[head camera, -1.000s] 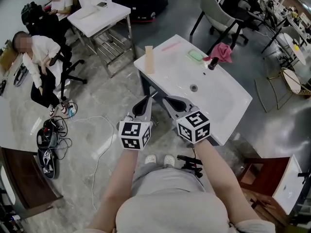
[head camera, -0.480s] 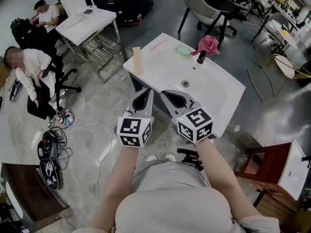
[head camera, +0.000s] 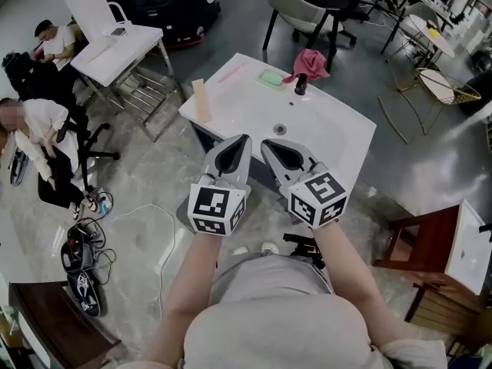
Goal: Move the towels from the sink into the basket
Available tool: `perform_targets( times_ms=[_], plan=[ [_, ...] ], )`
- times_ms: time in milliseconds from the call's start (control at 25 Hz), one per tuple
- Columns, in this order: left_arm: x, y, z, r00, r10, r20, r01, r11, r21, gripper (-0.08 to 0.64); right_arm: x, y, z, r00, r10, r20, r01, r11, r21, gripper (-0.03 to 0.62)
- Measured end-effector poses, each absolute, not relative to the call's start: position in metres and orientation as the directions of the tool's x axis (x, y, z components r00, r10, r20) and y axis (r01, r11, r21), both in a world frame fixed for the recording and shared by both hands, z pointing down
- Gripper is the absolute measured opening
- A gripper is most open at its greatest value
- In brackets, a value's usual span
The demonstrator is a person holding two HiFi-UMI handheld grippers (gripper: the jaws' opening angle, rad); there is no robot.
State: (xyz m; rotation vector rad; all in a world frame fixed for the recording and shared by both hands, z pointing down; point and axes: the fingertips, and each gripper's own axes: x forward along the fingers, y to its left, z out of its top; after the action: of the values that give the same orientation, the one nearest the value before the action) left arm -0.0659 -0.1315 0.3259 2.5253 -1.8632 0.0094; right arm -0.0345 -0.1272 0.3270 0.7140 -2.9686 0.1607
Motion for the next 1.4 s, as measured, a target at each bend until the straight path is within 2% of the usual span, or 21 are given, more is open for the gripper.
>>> perform_targets(
  times_ms=[320,920,1400],
  plan=[
    [-0.044,-0.133,0.325,0.377,-0.926,-0.006,-0.926,-0.377,0.003,0.003,-0.013,-0.132,0.328,-0.848,-0.52,0.098,-0.529,0.843,-0.1,0.018],
    [-0.048,-0.13,0.321,0.47,-0.883,-0.013,-0.883,-0.47,-0.005,0.003,-0.009,-0.129,0.325,-0.768,-0.636,0.074,-0.64,0.759,-0.119,0.018],
    [-0.062,-0.127,0.319,0.48,-0.877,-0.026,-0.877,-0.48,0.014,0.003,-0.014,-0.123,0.321,-0.73,-0.68,0.063,-0.683,0.725,-0.089,0.018]
  ],
)
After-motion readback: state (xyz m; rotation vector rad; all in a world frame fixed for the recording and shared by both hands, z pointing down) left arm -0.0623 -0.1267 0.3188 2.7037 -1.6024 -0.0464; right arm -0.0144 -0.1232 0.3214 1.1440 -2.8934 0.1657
